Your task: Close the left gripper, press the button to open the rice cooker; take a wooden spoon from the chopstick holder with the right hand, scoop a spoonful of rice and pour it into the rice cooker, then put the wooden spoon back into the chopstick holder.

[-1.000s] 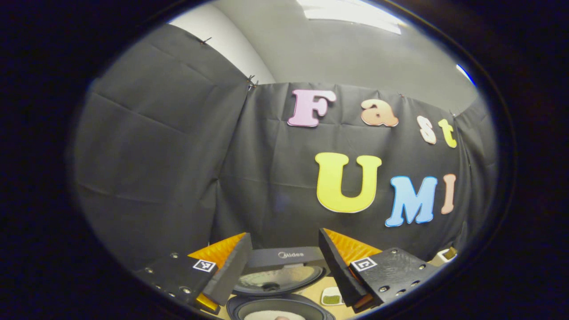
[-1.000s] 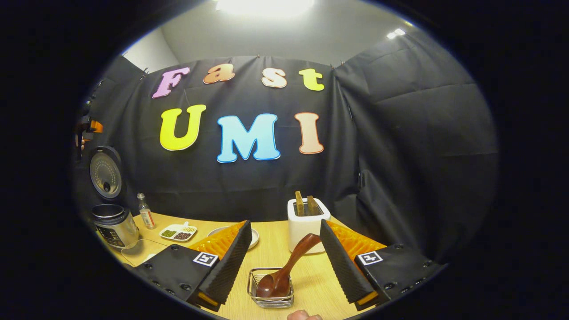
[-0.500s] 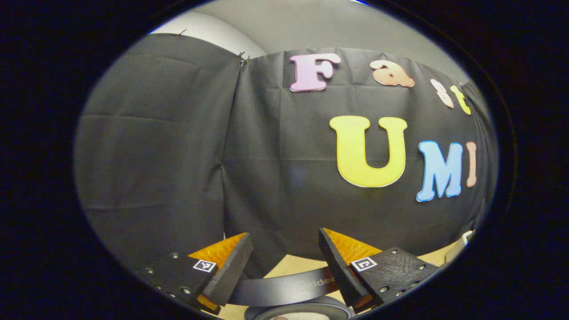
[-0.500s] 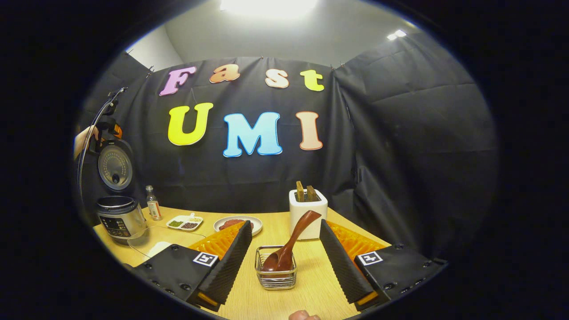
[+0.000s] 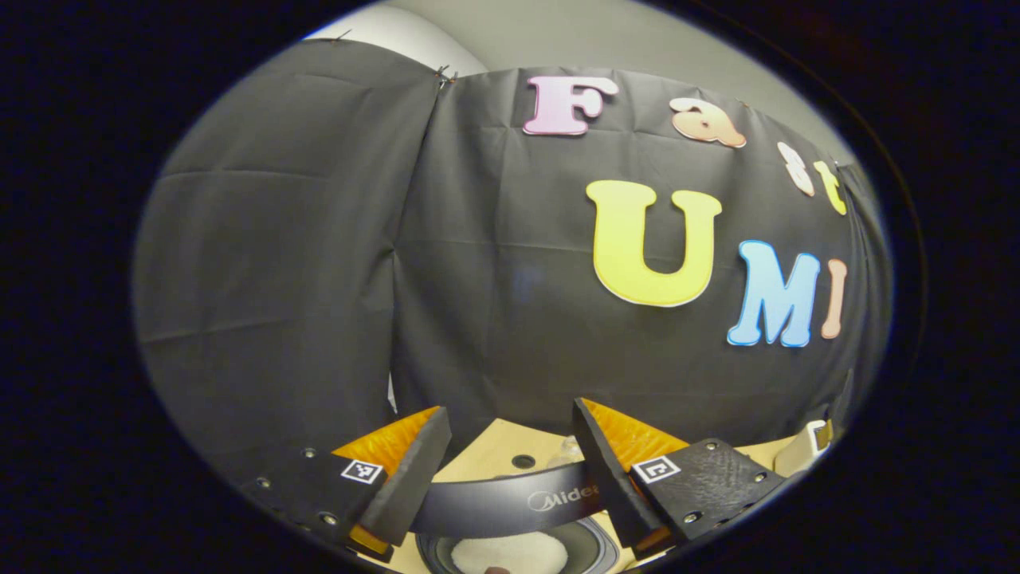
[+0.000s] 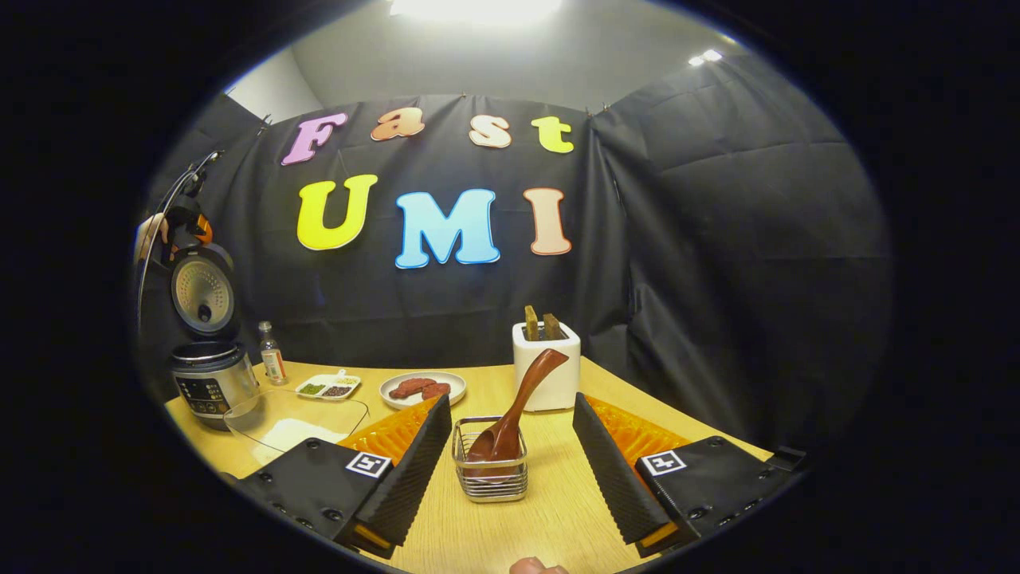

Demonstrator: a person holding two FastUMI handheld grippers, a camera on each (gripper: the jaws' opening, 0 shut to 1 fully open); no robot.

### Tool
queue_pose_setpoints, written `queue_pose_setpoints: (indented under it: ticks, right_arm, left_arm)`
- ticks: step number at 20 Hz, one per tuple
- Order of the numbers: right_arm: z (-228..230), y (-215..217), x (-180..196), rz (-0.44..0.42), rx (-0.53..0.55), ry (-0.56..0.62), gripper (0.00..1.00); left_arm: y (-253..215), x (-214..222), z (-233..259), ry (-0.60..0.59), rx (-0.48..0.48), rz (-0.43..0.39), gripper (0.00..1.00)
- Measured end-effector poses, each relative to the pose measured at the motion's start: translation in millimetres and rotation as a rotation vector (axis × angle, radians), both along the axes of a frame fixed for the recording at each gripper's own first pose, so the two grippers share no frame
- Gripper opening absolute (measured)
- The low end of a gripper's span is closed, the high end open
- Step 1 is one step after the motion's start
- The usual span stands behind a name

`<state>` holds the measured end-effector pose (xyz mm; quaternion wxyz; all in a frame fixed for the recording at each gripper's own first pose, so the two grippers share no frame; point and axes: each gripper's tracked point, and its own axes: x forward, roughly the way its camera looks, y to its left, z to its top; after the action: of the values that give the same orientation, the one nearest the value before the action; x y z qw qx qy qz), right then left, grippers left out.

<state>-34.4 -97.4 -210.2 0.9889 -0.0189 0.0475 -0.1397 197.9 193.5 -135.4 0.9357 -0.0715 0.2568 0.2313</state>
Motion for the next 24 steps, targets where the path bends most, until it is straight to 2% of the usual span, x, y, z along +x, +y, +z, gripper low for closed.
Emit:
queue_pose_setpoints:
  ticks: [3,8,12,15,21,24]
  right_arm:
    - [-10,1,-3,0.000,-0.038,0.025,0.98]
    - [-19,18,-5,0.055,-0.010,0.038,0.98]
    - [-33,29,-7,0.088,-0.044,0.070,0.98]
    - [-38,36,-9,0.115,-0.051,0.085,0.98]
    - [-46,39,-5,0.134,-0.055,0.097,0.99]
    - [-54,45,0,0.159,-0.053,0.122,0.99]
  left_arm:
    - [-24,-27,-11,0.043,-0.024,-0.008,0.98]
    - [-67,-70,-39,0.078,-0.053,-0.059,0.97]
    - [-89,-95,-70,0.103,-0.075,-0.084,0.97]
    - [-100,-107,-95,0.129,-0.068,-0.107,0.98]
    - [-107,-114,-109,0.101,-0.050,-0.166,0.98]
    - [-113,-123,-124,0.127,-0.030,-0.184,0.98]
